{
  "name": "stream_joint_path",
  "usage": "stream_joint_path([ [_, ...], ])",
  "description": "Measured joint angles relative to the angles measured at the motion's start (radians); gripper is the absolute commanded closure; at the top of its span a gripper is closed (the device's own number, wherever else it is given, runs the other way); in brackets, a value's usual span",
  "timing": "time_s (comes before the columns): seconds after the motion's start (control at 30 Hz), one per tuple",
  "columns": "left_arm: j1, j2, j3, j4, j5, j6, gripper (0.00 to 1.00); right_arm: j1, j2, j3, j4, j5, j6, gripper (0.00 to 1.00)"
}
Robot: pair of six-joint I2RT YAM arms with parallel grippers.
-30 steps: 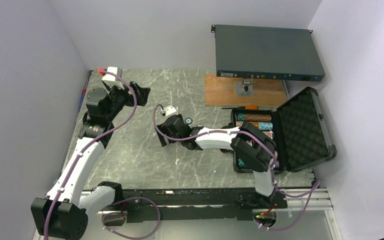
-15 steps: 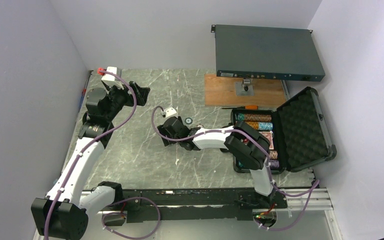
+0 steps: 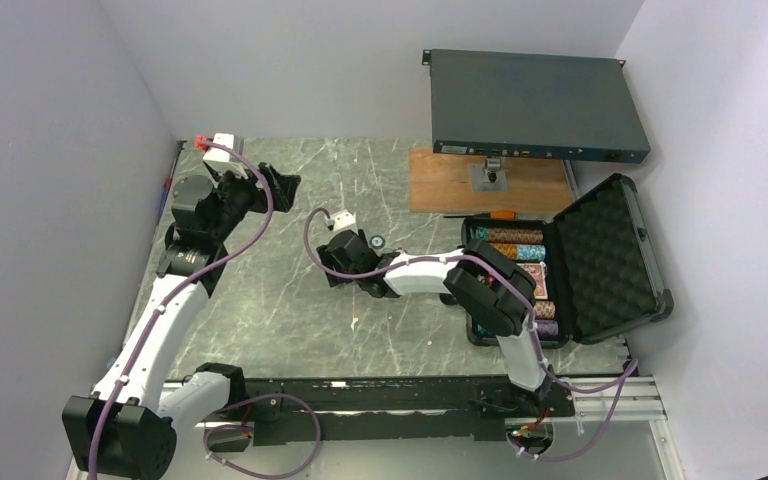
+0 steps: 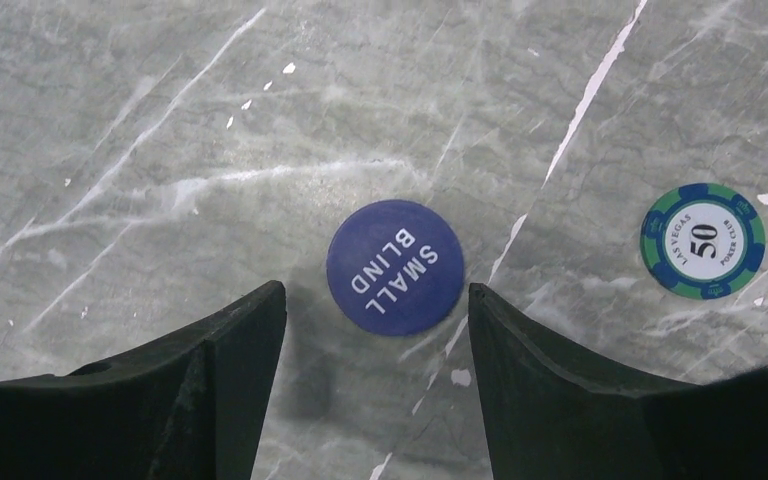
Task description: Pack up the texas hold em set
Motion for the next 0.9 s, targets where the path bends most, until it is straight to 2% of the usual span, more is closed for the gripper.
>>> stream_joint_path([
  [0.43,0.000,0.000,0.001,0.000,0.001,0.000,0.01,-0.008,0.034,0.041,0.004,0.013,-0.001,0.45],
  [0.6,0.000,0.000,0.002,0.000,0.002,0.000,0.01,-0.008,0.034,0.041,0.003,0.017,0.000,0.54],
  [0.9,0.003,0.000,0.002,0.000,0.003,0.000,0.01,-0.008,0.033,0.041,0.003,0.020,0.003,0.61],
])
